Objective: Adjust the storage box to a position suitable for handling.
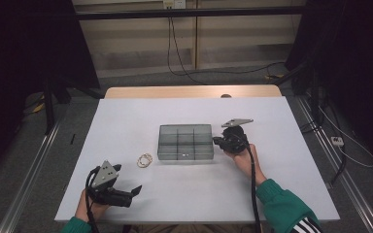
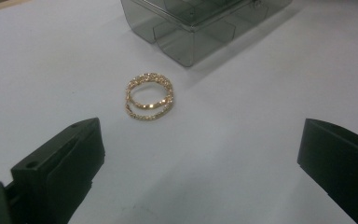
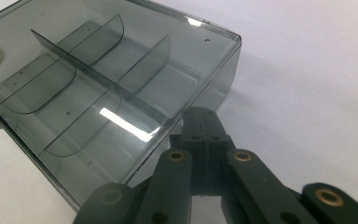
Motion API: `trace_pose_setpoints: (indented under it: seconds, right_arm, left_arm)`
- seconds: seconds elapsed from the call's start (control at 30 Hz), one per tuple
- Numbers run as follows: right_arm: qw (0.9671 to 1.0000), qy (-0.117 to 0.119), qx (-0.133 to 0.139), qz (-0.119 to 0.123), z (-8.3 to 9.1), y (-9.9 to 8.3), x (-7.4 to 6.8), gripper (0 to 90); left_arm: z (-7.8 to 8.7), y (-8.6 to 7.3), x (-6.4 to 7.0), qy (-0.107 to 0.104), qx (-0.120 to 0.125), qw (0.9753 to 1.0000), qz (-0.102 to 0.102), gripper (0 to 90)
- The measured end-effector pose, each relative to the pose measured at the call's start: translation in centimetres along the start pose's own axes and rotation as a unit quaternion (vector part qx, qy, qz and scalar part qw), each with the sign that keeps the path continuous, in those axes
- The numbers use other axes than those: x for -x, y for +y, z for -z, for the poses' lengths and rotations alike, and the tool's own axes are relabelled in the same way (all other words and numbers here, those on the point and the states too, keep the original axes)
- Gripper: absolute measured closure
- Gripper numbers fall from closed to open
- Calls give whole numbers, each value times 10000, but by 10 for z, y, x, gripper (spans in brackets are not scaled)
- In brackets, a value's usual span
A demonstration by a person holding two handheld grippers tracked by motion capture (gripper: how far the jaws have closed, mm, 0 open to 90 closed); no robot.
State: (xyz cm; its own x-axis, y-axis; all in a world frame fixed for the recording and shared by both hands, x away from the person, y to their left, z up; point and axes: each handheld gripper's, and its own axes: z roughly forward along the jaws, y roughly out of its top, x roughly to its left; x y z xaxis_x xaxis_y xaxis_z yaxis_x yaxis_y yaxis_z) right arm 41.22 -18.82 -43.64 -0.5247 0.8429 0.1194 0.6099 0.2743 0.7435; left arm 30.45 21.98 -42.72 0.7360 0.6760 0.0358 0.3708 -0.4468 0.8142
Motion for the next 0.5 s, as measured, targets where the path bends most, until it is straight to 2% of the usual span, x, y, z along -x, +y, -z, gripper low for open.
trace_pose_setpoints:
  seconds: [0.33, 0.43, 0.5]
  right_arm:
    - [10000, 32, -24, 34, 0, 0, -2, 900]
    - [10000, 45, -15, 33, 4, 0, -3, 900]
    - [10000, 59, -1, 15, 10, -1, -3, 869]
  left_arm:
    - [1, 0, 0, -3, 18, 10000, -17, 2]
    - [1, 0, 0, -9, 4, 10000, -17, 2]
    - [2, -1, -1, -12, 4, 10000, -20, 2]
